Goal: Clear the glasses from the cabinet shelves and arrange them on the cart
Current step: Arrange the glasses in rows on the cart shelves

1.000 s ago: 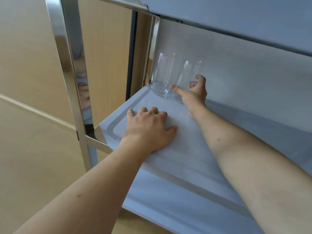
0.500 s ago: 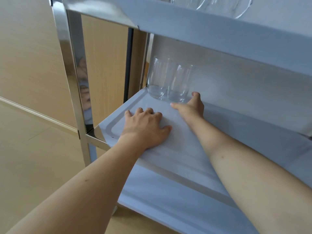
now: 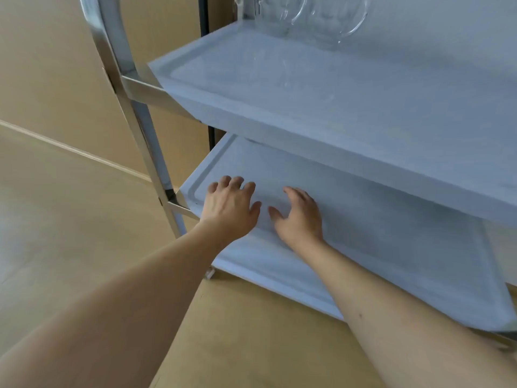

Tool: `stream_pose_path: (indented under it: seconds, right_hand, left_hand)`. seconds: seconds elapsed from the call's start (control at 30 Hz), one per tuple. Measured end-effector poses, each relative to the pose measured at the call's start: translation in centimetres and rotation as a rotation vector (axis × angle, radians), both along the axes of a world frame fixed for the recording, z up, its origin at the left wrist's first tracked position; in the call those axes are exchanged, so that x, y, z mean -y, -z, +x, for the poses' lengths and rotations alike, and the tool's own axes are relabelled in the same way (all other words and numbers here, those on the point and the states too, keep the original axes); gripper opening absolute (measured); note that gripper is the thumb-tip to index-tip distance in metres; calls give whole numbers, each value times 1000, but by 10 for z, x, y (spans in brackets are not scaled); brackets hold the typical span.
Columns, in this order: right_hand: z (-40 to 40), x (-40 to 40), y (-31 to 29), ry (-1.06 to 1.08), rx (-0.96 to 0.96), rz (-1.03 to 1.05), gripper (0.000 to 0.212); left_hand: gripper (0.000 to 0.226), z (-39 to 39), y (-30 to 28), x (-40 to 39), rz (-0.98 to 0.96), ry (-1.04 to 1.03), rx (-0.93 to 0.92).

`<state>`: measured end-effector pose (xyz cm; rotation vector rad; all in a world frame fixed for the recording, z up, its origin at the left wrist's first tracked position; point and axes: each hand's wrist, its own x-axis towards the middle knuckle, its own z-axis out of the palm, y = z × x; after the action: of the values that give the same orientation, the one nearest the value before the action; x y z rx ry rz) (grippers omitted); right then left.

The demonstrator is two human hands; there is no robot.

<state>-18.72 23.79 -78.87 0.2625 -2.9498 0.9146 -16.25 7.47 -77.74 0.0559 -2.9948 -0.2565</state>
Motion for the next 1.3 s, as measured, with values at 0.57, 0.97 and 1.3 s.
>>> stream_pose_path:
  seconds: [0.57,0.97,1.3]
  right_hand:
    - [174,-57,-290,-102,347,240,68]
    - [241,-151,-483,317,192,214,66]
    - [339,-311,-540,782,48,233,67]
  left_hand:
    - [54,134,-300,-44,130,173,297]
    - [55,136,-475,-145,80,530,139]
    - [58,165,-549,-357,96,924,42]
